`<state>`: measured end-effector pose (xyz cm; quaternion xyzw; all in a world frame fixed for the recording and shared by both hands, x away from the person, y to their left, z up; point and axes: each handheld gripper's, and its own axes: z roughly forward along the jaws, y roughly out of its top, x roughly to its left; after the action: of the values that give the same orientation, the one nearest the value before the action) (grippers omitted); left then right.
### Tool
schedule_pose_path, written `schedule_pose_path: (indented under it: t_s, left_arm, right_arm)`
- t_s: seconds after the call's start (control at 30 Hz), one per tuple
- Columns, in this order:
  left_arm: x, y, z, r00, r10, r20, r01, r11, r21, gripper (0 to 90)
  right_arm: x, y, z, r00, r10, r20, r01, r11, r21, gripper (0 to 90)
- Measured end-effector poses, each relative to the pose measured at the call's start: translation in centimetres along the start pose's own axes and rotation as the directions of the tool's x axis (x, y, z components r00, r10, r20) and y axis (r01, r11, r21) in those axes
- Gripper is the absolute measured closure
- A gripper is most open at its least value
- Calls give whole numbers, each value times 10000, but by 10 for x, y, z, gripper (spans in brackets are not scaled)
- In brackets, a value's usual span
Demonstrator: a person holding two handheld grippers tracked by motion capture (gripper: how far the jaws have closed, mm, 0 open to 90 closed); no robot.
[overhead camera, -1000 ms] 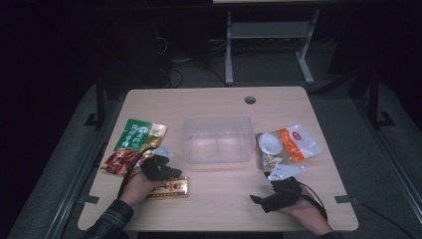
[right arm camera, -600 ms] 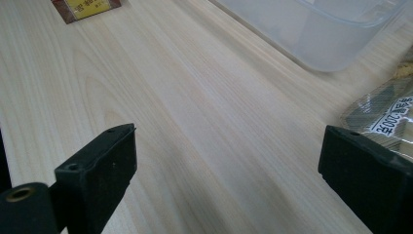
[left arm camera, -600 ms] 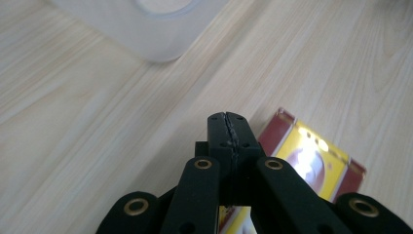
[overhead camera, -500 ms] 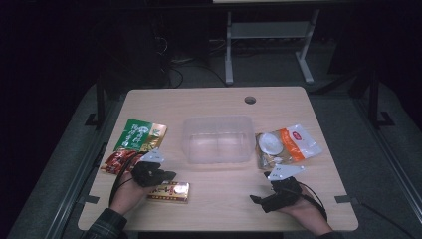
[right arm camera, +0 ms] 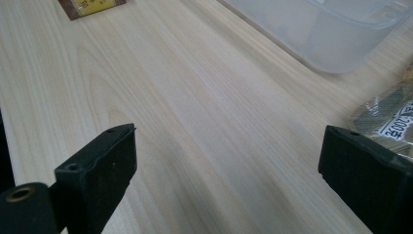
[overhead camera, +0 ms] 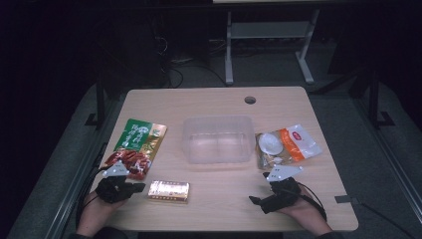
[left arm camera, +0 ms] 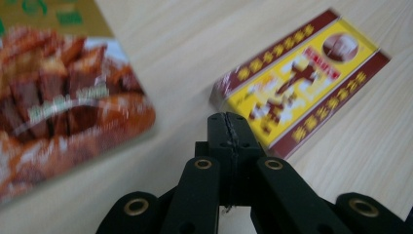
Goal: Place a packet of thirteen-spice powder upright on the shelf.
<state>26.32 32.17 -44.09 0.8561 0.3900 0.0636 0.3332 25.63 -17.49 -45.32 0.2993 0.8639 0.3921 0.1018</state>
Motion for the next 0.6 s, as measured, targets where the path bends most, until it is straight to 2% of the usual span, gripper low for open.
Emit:
schedule_pose_path:
  t_s: [0.13,0.23,0.37,0.47,0.6]
  left_arm:
    - [-1,1,6,9997,-57,254,55,10000,83,900]
    - [-4,4,12,9987,163,475,-179,9993,329,899]
    - [-10,9,18,9973,233,698,-256,9991,324,900]
    - [-17,15,24,9954,446,850,-476,9983,328,900]
    - [-30,28,37,9889,974,1118,-1027,9938,434,899]
  right_arm:
    - [3,0,1,9997,-217,-70,218,9997,68,65]
    - [3,1,1,9997,-244,-88,245,9996,115,66]
    - [4,1,2,9993,-294,-212,295,9996,44,65]
    - [7,2,2,9986,-385,-349,385,9993,-29,65]
    - [14,4,5,9956,-673,-649,665,9977,-144,68]
